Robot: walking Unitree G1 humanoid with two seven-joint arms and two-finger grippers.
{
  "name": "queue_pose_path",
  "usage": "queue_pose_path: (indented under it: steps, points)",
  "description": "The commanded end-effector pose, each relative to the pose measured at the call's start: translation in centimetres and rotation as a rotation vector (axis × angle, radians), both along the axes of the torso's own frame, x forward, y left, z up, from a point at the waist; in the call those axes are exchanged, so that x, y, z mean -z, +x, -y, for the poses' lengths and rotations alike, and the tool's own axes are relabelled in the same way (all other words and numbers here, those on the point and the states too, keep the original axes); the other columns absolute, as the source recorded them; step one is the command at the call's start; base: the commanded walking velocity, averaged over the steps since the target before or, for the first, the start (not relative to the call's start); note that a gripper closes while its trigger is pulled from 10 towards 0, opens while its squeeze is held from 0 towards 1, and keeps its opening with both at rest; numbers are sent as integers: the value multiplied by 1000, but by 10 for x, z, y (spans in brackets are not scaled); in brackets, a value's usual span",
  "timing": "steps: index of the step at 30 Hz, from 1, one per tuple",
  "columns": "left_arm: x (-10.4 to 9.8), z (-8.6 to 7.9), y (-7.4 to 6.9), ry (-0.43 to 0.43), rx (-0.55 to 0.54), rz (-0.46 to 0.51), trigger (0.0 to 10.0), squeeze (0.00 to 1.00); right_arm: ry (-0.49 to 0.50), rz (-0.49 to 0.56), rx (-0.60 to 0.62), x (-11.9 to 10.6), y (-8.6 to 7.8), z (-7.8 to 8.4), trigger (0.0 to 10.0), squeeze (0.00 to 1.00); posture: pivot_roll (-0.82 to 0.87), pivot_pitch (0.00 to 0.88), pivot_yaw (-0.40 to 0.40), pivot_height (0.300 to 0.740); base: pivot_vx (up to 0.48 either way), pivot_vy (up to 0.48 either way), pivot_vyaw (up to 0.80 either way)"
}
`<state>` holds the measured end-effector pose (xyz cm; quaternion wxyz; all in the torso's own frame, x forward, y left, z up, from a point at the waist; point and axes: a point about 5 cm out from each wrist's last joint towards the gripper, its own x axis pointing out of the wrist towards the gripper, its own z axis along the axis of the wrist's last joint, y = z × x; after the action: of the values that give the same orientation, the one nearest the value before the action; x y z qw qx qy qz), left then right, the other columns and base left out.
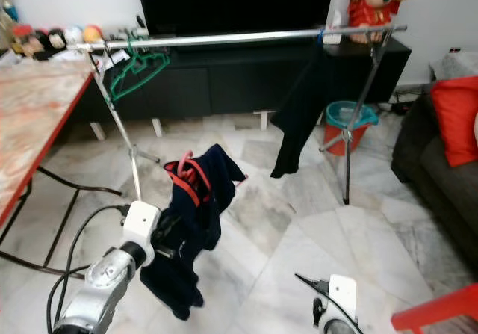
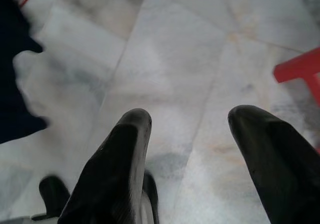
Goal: Hang hanger
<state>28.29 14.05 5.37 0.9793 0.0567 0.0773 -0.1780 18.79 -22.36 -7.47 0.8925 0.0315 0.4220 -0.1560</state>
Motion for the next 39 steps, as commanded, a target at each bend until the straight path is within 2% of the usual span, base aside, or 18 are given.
queue_pose_path:
  steps: [1, 10, 17, 23, 34, 39]
  points:
    - [-10, 2, 4, -12, 18, 38, 10000, 0, 2, 8, 7, -1, 2, -2, 10000, 0, -159, 0, 68, 740, -270, 0, 0]
    - [-12, 0, 7, 2, 37, 37, 10000, 0, 15, 17, 31, 0, 3, -8, 10000, 0, -173, 0, 89, 740, -273, 0, 0]
    - [-14, 0, 13, 4, 34, 40, 10000, 0, 19, 18, 36, 0, 4, -11, 10000, 0, -203, 0, 72, 740, -273, 0, 0]
    - [-16, 10, 19, -16, 31, 51, 10000, 0, 0, 30, 42, -3, 7, -4, 10000, 0, -191, 0, 59, 740, -279, 0, 0]
    - [-14, 5, 13, -24, 4, 54, 10000, 0, -13, 36, 38, -6, 8, 6, 10000, 0, -164, 0, 36, 740, -288, 0, 0]
    - [-10, 9, 11, -25, 20, 41, 10000, 0, -18, 36, 60, -6, 7, 7, 10000, 0, -186, 0, 46, 740, -292, 0, 0]
